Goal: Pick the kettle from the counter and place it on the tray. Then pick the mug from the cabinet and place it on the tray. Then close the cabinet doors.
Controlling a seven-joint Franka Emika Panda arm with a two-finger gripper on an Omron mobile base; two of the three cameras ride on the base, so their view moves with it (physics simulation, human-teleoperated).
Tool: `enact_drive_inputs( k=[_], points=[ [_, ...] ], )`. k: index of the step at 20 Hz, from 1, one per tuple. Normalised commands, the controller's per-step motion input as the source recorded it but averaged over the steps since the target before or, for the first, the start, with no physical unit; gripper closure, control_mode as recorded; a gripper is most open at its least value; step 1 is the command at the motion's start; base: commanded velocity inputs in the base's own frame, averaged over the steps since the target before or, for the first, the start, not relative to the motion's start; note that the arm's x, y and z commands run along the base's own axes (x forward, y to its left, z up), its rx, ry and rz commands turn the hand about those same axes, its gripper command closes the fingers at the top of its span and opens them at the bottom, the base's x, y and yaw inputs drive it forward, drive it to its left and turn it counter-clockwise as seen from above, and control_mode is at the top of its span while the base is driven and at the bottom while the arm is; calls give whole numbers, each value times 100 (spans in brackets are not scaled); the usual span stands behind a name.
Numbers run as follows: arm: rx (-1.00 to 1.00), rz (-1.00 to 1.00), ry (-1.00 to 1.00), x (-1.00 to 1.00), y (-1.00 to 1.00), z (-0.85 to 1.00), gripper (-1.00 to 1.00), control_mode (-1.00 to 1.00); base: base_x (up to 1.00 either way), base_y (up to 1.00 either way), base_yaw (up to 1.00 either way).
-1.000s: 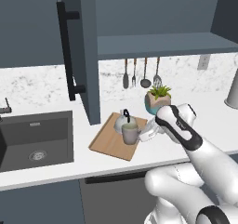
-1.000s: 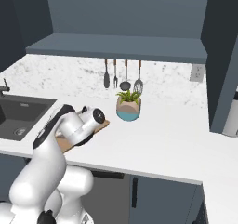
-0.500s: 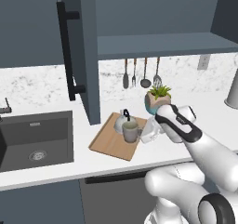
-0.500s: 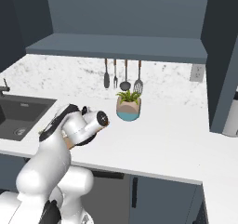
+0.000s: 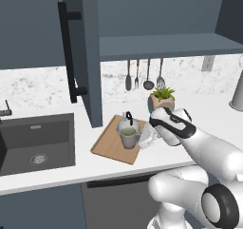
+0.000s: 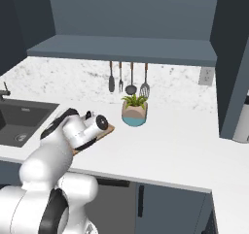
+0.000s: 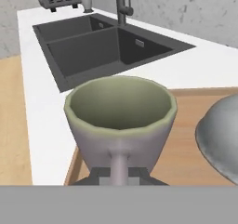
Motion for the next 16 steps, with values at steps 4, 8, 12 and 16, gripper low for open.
enact_drive_inputs(
  k=[4, 8, 12, 16],
  points=[
    [-1, 0, -2, 8, 27, -44, 100, -100, 0, 0, 0],
    [0, 0, -6, 2, 26, -43, 100, -100, 0, 0, 0],
    [0, 0, -8, 0, 16, -34, 100, -100, 0, 0, 0],
    [0, 0, -11, 0, 8, -22, 100, -100, 0, 0, 0]
  ],
)
